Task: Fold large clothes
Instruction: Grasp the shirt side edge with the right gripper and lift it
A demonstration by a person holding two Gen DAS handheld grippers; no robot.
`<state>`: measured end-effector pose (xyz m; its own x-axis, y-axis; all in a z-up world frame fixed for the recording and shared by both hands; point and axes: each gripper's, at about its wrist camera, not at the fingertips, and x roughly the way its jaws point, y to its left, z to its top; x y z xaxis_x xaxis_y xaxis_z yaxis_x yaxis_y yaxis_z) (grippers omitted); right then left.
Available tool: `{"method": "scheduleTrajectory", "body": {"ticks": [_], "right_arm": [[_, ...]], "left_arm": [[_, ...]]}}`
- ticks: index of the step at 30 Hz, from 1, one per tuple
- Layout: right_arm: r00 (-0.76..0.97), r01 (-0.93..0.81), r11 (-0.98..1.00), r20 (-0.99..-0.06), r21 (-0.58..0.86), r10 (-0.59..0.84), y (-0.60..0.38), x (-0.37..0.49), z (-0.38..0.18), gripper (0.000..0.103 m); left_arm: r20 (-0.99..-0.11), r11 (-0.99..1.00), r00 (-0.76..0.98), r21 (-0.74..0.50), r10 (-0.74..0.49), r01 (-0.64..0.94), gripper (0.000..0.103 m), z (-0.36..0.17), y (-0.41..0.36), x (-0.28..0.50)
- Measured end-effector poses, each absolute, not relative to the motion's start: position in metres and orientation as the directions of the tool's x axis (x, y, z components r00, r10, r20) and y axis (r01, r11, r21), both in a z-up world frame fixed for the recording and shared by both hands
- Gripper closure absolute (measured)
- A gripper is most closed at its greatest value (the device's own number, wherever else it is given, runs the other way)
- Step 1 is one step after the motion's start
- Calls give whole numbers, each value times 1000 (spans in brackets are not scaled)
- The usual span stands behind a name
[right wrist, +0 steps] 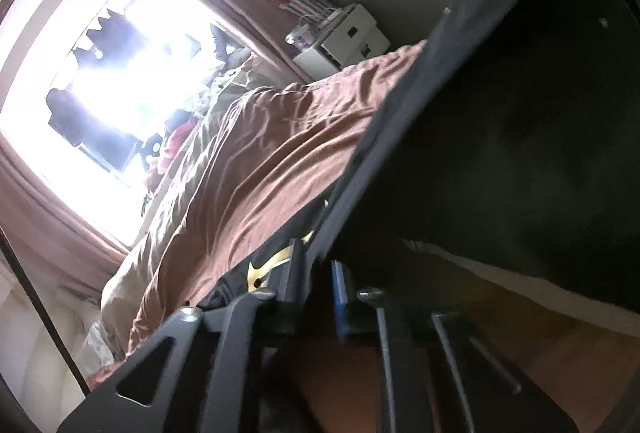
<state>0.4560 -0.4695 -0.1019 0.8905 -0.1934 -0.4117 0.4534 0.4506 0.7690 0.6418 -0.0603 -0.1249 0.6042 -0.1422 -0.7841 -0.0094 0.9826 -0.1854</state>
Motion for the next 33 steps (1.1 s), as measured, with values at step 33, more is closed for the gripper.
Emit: {"method": "scheduleTrajectory", "body": {"ticks": [33], "right_arm": [[863,-40,807,-387,589,325,-280,559,-35,103]], "left_arm": [[-735,934,627,-356,-259,-31,35,-107,-39,635]]}}
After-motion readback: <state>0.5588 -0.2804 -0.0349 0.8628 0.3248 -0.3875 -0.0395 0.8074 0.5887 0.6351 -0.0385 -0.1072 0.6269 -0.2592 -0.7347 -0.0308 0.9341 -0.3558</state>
